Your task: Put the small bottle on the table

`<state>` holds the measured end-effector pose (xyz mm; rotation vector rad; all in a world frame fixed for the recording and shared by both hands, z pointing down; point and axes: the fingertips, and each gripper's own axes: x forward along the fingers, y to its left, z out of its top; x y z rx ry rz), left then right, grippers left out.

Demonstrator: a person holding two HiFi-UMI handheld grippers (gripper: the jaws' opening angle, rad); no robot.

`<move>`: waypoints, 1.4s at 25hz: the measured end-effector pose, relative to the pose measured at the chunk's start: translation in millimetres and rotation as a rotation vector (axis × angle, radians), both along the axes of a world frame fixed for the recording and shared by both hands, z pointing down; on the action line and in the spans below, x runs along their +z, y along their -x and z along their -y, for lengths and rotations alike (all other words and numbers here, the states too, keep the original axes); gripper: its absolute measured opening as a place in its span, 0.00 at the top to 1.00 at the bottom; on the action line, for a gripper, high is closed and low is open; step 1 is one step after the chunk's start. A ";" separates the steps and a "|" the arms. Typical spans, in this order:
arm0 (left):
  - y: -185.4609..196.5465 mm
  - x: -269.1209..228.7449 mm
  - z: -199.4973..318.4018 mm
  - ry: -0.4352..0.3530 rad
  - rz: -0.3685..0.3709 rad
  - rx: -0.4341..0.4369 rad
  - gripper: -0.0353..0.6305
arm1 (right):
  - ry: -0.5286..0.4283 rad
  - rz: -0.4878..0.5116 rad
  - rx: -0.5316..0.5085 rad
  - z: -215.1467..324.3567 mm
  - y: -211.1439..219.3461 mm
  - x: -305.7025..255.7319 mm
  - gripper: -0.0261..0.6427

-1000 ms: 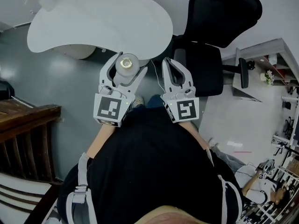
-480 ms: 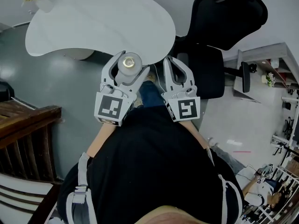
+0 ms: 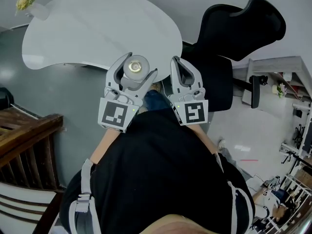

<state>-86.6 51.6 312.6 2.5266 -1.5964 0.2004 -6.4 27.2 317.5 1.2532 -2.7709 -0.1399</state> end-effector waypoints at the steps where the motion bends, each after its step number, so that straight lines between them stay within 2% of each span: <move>1: -1.1 -0.1 8.0 0.000 0.000 -0.001 0.44 | -0.009 0.005 -0.004 8.4 -0.2 -1.9 0.93; 4: -7.0 0.4 30.6 0.000 0.000 -0.003 0.44 | -0.036 0.027 -0.014 33.1 -3.6 -6.7 0.93; 8: -10.1 2.6 59.4 0.003 -0.008 -0.010 0.44 | 0.016 -0.022 -0.034 61.5 -4.8 5.3 0.93; 12: -18.3 4.9 87.2 0.009 0.000 -0.014 0.44 | -0.011 0.055 -0.033 92.6 -9.9 0.2 0.93; 16: -25.0 6.5 109.2 0.011 0.011 -0.017 0.44 | 0.039 -0.005 -0.053 109.6 -13.3 15.1 0.93; 22: -26.4 14.9 130.1 0.020 0.032 -0.004 0.44 | 0.063 -0.022 -0.041 124.6 -16.3 26.6 0.93; 28: -25.9 21.5 150.1 0.027 0.042 0.048 0.44 | 0.073 -0.056 0.009 137.9 -17.3 34.1 0.93; 35: -24.1 27.4 162.6 0.021 0.046 0.127 0.44 | 0.035 -0.047 0.076 149.9 -12.7 27.5 0.93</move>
